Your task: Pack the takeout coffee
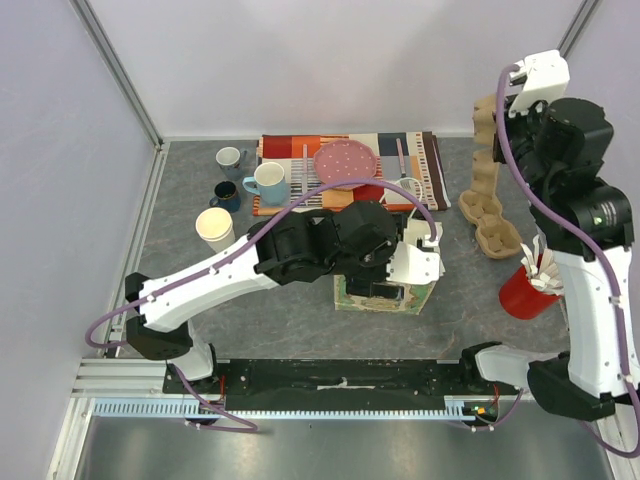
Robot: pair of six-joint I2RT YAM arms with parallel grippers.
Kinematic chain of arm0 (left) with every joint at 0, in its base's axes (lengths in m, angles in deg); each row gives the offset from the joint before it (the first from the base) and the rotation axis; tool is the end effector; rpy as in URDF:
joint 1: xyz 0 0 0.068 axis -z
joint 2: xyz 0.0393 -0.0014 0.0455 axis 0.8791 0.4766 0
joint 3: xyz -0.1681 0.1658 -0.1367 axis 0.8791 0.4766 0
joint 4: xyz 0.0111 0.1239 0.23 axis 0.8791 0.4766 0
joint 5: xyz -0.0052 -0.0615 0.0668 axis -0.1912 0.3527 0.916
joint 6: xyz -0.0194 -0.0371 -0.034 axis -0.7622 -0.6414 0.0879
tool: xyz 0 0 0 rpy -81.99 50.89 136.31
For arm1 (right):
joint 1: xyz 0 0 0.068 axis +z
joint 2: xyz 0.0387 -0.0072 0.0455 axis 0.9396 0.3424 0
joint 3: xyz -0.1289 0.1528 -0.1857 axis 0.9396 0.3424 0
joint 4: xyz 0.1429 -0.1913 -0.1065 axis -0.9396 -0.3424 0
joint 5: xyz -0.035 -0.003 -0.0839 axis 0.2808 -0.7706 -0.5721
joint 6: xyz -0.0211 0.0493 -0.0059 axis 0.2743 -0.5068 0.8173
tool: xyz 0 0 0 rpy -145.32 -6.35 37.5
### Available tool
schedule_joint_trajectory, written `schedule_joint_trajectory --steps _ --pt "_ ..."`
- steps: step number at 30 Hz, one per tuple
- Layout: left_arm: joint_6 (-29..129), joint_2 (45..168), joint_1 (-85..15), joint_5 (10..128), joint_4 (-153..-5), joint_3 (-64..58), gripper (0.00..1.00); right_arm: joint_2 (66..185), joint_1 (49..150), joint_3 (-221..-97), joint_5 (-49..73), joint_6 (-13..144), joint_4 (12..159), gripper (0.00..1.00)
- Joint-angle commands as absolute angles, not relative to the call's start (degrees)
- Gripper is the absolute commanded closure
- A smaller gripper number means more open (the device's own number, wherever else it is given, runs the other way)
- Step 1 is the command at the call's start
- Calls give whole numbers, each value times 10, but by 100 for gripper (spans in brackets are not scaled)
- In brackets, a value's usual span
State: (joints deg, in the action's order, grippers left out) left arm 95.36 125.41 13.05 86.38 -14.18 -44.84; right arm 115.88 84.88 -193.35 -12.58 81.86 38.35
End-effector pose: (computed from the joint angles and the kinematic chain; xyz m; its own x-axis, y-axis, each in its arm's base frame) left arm 0.0930 -0.3162 0.4426 0.3564 0.7519 -0.5547 0.8687 -0.0480 0.4931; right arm 0.1913 0.0399 0.5464 -0.1571 -0.2099 -0.9650 0.0135 0.9766 -0.2147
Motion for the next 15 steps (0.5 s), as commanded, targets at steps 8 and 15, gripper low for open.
schedule_joint_trajectory --steps 8,15 --pt "820 1255 28 840 -125 -574 5 1068 852 -1960 157 787 372 100" --pt "767 1251 -102 738 -142 -558 9 1030 852 -1925 304 761 379 100"
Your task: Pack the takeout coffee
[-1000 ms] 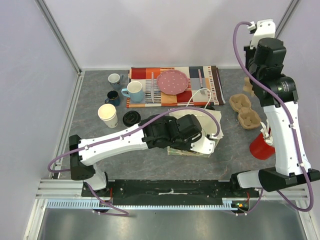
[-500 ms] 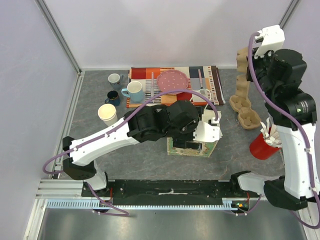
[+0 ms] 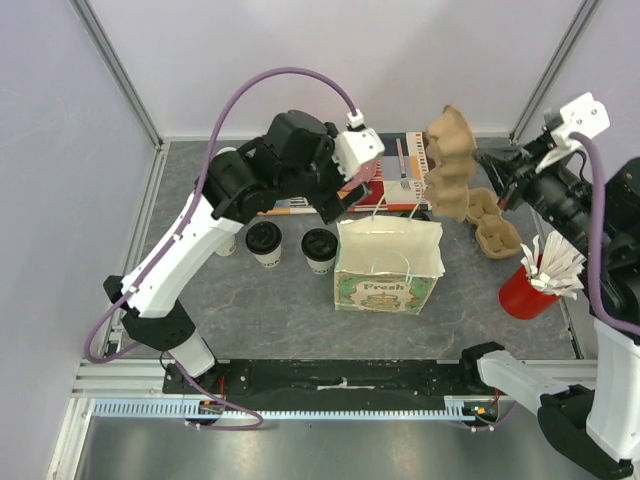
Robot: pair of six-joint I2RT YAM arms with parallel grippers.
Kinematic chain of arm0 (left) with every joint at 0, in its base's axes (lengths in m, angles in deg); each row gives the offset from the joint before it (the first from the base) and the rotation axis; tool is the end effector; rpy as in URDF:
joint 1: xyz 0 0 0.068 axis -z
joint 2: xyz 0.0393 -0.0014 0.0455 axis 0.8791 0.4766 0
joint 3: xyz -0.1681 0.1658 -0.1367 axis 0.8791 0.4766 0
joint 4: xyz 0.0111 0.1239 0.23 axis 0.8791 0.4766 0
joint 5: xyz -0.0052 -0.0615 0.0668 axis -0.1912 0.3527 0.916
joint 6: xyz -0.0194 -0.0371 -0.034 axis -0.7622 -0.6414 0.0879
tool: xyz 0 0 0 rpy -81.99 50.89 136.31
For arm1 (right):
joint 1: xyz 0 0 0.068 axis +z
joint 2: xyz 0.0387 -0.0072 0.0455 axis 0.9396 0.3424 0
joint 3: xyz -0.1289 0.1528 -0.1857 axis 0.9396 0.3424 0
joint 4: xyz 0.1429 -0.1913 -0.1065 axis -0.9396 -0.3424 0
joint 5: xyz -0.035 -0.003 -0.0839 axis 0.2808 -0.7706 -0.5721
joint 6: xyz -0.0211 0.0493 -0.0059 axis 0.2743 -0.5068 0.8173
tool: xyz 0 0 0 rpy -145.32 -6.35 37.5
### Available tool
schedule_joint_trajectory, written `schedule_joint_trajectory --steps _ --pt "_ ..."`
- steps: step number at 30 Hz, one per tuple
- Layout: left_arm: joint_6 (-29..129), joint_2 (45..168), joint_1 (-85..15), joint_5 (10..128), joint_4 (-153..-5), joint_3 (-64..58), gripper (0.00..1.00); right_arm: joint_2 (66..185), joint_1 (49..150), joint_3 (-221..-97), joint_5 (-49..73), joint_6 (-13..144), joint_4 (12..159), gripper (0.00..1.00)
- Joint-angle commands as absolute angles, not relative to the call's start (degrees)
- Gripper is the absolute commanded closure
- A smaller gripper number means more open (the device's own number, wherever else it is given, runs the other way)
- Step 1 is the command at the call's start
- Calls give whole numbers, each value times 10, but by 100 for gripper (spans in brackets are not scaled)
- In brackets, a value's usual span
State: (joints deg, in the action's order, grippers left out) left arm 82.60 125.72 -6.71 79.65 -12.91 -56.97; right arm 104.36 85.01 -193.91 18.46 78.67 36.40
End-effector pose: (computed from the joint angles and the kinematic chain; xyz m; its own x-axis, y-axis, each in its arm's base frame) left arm 0.1800 -0.2529 0.4982 -0.0064 0.6200 -0.7845 0.8542 0.4113 0.3181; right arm 0.0979 0.0350 0.5711 0.0728 -0.0964 -0.9927 -0.4744 0.8722 -0.1195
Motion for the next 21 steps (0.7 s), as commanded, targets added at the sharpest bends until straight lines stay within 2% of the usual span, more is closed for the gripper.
schedule_joint_trajectory --steps 1,5,13,16,21 --pt "764 1252 -109 731 -151 -546 9 1025 851 -1911 334 757 380 100" --pt "755 1252 -130 705 -180 -474 11 1013 852 -1862 350 746 391 100" --pt "736 1280 -131 675 -190 -445 15 1000 854 -1805 372 722 394 100" --pt "737 1282 -131 665 -191 -442 20 1001 855 -1789 377 722 396 100" --pt "739 1272 -132 667 -190 -414 40 996 865 -1763 360 722 390 100"
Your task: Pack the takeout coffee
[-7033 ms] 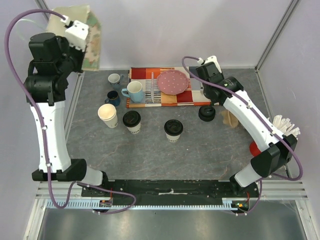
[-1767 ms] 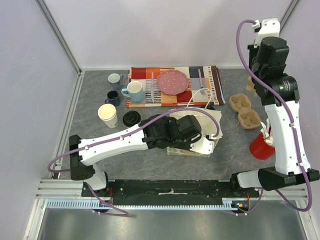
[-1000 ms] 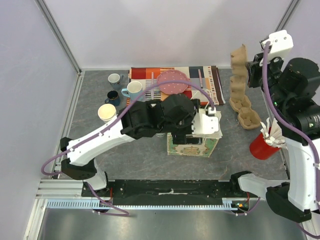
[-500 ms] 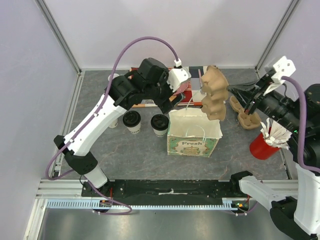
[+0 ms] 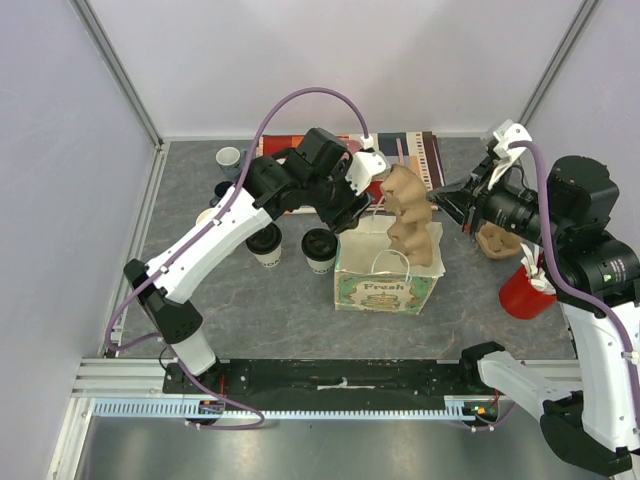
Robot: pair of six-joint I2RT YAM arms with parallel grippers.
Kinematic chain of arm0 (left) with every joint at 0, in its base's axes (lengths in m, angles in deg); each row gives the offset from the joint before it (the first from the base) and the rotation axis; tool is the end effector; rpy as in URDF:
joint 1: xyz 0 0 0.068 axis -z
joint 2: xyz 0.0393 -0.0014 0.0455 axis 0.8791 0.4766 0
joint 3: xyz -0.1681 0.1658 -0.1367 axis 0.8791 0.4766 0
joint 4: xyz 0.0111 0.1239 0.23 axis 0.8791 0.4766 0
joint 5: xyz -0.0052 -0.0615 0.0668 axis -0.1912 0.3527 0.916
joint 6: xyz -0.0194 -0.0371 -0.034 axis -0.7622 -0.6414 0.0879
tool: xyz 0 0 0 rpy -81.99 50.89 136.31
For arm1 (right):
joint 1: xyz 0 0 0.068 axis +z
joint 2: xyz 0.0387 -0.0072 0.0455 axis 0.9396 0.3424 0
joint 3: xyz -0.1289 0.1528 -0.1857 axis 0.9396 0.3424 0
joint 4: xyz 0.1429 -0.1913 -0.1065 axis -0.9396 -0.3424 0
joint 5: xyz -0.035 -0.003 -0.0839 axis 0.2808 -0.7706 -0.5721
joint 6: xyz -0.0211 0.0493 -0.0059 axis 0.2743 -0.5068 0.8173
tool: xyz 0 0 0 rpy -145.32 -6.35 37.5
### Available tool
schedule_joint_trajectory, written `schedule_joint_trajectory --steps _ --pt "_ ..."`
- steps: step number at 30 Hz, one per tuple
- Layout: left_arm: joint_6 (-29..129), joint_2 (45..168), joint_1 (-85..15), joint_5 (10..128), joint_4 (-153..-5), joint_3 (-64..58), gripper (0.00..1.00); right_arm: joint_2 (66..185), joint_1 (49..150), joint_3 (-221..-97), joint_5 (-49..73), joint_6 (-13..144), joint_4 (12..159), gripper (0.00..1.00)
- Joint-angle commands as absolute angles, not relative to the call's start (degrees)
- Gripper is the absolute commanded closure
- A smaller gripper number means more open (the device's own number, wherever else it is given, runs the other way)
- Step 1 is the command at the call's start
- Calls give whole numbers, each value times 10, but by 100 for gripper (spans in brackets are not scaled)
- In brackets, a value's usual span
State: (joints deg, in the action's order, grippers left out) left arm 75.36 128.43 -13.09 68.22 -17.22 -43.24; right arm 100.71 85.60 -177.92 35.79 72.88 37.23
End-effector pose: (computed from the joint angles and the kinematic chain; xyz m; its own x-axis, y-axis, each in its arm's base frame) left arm 0.2292 -0.2671 0.4217 -0.2624 0.6405 -0.7217 0.8993 0.4335 0.0578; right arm 0.1200 0.0526 0.5128 -0.1645 -0.0588 -0.9846 -0.7206 0.6888 0.0792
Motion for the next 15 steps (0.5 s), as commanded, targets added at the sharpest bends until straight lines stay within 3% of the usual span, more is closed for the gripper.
schedule_joint_trajectory --steps 1,5,12,15 --pt "738 1272 -134 667 -191 -409 43 991 868 -1755 359 722 391 100" --pt "734 1270 -140 666 -191 -396 58 985 881 -1742 323 728 381 100" --pt "735 1268 -143 650 -191 -398 75 1000 932 -1711 254 747 370 100" --pt "735 1274 -145 643 -191 -395 87 1006 953 -1700 234 757 372 100"
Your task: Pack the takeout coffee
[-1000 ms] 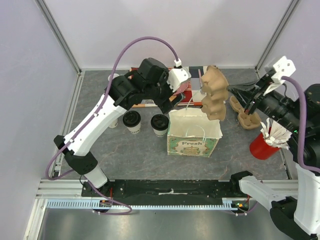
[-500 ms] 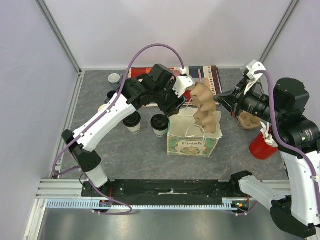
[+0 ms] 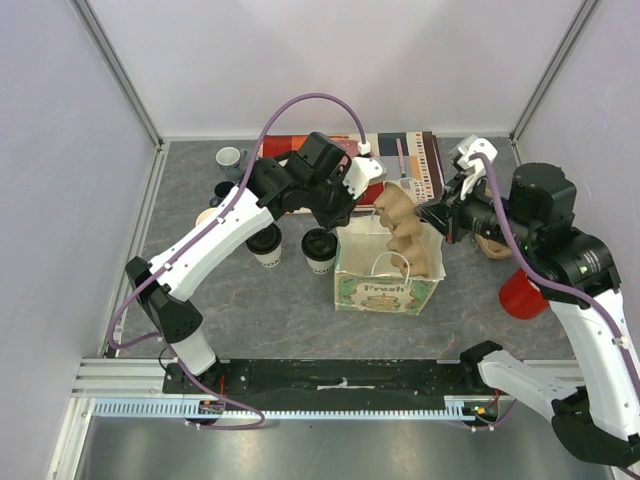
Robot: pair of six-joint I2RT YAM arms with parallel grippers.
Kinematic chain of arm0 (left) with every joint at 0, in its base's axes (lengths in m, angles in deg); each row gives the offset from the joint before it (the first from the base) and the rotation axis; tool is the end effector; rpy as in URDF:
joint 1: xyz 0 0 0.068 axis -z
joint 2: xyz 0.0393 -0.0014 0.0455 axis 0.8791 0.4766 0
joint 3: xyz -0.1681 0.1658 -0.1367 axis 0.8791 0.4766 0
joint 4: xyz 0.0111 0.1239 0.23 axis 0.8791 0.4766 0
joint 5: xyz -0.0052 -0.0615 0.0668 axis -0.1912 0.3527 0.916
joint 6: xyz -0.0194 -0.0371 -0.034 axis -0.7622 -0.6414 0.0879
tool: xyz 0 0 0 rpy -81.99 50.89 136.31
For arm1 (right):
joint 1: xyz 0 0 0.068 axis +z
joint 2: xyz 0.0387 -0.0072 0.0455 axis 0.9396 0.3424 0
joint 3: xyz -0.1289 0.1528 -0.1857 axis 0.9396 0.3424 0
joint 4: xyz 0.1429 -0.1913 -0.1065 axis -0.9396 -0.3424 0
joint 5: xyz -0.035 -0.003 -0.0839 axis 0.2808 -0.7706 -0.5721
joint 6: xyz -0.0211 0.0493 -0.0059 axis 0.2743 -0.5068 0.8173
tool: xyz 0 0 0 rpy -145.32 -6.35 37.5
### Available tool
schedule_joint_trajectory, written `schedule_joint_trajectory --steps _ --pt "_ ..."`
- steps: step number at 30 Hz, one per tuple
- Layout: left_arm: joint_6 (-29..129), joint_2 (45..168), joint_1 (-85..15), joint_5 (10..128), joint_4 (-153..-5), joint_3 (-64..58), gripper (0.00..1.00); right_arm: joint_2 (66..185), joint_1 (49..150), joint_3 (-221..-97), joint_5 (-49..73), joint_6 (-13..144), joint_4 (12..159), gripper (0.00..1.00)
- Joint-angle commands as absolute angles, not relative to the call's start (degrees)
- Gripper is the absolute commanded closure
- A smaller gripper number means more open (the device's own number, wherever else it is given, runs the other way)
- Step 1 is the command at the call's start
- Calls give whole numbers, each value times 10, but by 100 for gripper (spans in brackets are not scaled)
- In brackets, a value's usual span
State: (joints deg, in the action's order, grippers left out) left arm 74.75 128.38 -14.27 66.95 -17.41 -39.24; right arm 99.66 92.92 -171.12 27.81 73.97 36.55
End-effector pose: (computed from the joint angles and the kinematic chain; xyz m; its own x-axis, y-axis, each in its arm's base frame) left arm 0.2357 -0.2646 0.4014 -0.3146 0.6610 -0.6813 0.8960 0.4437 0.0167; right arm 0.1275 0.0691 0.4816 -0.2439 -0.1367 -0.9601 -0.7115 0.6980 0.0814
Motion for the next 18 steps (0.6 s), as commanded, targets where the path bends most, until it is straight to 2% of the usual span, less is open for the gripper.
schedule_joint_trajectory --steps 1,3,10,14,18 --pt "734 1275 -145 643 -190 -394 94 1008 959 -1697 225 760 371 100" --pt "733 1279 -146 643 -193 -395 98 1009 977 -1690 200 765 374 100" --pt "730 1284 -153 640 -194 -401 98 1017 1043 -1673 111 789 363 100" --pt "727 1289 -157 636 -194 -407 98 1039 1125 -1679 54 794 337 100" --pt "721 1296 -157 631 -194 -415 98 1075 1210 -1690 -55 799 302 100"
